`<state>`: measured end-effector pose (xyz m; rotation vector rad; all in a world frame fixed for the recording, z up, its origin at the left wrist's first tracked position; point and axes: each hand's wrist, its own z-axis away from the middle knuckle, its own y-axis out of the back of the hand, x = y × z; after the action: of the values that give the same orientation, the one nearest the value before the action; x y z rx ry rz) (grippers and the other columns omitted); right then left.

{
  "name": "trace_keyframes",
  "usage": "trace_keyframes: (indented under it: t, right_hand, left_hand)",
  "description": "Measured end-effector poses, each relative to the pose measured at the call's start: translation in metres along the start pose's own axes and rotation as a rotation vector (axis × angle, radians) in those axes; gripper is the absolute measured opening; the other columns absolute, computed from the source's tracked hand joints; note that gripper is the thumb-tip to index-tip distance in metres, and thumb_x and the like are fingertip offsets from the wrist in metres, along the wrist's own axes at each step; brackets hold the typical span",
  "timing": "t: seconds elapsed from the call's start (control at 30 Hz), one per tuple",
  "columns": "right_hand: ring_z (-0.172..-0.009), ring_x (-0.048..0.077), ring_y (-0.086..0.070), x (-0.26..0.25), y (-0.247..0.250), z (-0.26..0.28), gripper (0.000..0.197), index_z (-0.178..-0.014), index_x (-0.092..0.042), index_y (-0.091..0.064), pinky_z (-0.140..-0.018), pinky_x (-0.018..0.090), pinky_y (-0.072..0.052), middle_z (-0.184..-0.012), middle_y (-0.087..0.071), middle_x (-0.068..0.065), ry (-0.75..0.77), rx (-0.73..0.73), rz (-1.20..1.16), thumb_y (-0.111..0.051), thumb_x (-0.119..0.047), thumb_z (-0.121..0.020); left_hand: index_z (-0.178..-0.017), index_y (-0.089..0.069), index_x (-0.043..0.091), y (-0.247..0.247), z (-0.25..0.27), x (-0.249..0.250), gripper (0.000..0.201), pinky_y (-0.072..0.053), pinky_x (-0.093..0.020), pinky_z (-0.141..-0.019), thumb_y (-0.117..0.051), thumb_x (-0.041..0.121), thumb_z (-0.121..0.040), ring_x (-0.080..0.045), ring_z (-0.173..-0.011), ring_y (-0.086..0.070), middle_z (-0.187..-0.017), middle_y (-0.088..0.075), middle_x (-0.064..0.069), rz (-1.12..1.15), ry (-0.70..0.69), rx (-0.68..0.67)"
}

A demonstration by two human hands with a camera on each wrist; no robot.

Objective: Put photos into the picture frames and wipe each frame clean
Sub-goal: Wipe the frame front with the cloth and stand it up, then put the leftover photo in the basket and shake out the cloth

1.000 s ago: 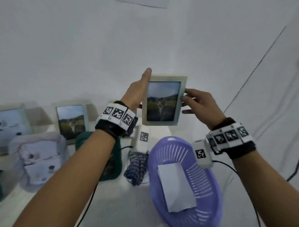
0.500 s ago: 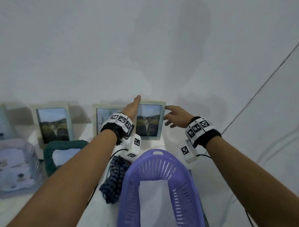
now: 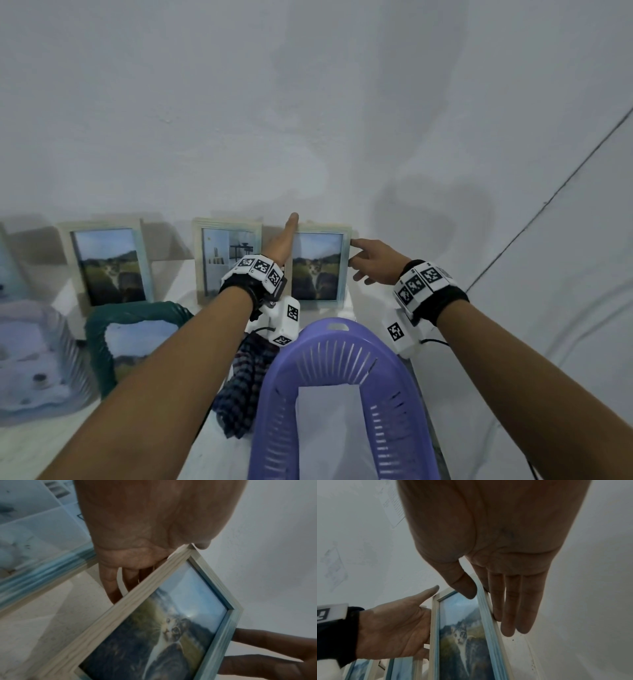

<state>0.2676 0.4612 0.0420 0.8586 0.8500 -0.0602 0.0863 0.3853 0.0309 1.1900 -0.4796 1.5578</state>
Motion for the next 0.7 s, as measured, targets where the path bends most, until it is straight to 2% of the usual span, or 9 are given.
trace_keyframes:
  t: [0.07, 0.2, 0.33, 0.43, 0.53, 0.6, 0.7]
  right_hand:
    - [-0.095, 0.028, -0.067, 0.002, -0.002, 0.0, 0.056, -0.148, -0.017, -0.031, -0.082, 0.045, -0.056, -0.117, -0.065, 0.011, -0.01, -0.001, 0.011, -0.045, -0.014, -0.094]
    - [-0.099, 0.029, -0.066, 0.009, -0.005, 0.002, 0.058, -0.149, -0.008, -0.024, -0.086, 0.044, -0.055, -0.125, -0.061, 0.014, -0.05, 0.031, 0.001, -0.045, -0.012, -0.095]
    - [-0.099, 0.028, -0.066, 0.019, -0.005, 0.01, 0.053, -0.146, -0.006, -0.032, -0.086, 0.04, -0.055, -0.123, -0.061, 0.015, -0.09, 0.072, -0.022, -0.047, -0.013, -0.096]
    - [-0.098, 0.028, -0.066, 0.027, -0.003, 0.026, 0.047, -0.142, -0.006, -0.041, -0.086, 0.041, -0.054, -0.117, -0.064, 0.014, -0.107, 0.1, -0.039, -0.046, -0.011, -0.096]
    - [-0.096, 0.025, -0.066, 0.031, -0.003, 0.051, 0.042, -0.138, -0.009, -0.047, -0.082, 0.038, -0.054, -0.113, -0.066, 0.012, -0.084, 0.147, -0.051, -0.048, -0.012, -0.096]
    - [-0.094, 0.021, -0.067, 0.034, -0.006, 0.072, 0.039, -0.135, -0.013, -0.05, -0.082, 0.037, -0.054, -0.112, -0.066, 0.01, -0.059, 0.177, -0.031, -0.048, -0.015, -0.097]
    - [-0.093, 0.013, -0.065, 0.036, -0.017, 0.111, 0.036, -0.133, -0.021, -0.052, -0.083, 0.03, -0.051, -0.115, -0.066, 0.004, -0.012, 0.217, 0.082, -0.048, -0.02, -0.097]
  left_hand:
    - [-0.152, -0.021, 0.014, 0.001, 0.003, 0.0, 0.078, -0.023, -0.045, -0.116, -0.016, 0.067, -0.095, -0.032, -0.143, -0.027, -0.158, -0.021, -0.015, -0.05, -0.027, -0.023]
    - [-0.149, -0.026, 0.003, 0.008, 0.011, -0.002, 0.087, -0.026, -0.041, -0.116, -0.017, 0.069, -0.093, -0.031, -0.14, -0.032, -0.156, -0.026, -0.017, -0.217, -0.073, -0.03]
    - [-0.149, -0.02, 0.001, 0.015, 0.026, -0.001, 0.077, -0.026, -0.033, -0.109, -0.03, 0.058, -0.098, -0.027, -0.141, -0.03, -0.156, -0.027, -0.014, -0.388, -0.183, -0.004]
    - [-0.152, -0.012, 0.006, 0.02, 0.057, 0.001, 0.073, -0.023, -0.034, -0.113, -0.037, 0.05, -0.1, -0.025, -0.143, -0.025, -0.159, -0.021, -0.009, -0.428, -0.3, -0.029]
    - [-0.149, -0.03, 0.015, 0.027, 0.088, -0.006, 0.06, -0.032, -0.035, -0.11, -0.043, 0.047, -0.099, -0.021, -0.136, -0.038, -0.152, -0.036, -0.005, -0.396, -0.452, -0.044]
    - [-0.142, -0.042, 0.019, 0.033, 0.109, -0.016, 0.052, -0.039, -0.027, -0.098, -0.045, 0.046, -0.098, -0.013, -0.123, -0.049, -0.144, -0.047, 0.0, -0.37, -0.507, -0.081]
    - [-0.133, -0.052, 0.02, 0.042, 0.137, -0.04, 0.045, -0.043, -0.014, -0.082, -0.049, 0.045, -0.096, -0.004, -0.107, -0.057, -0.13, -0.058, 0.005, -0.354, -0.549, -0.137]
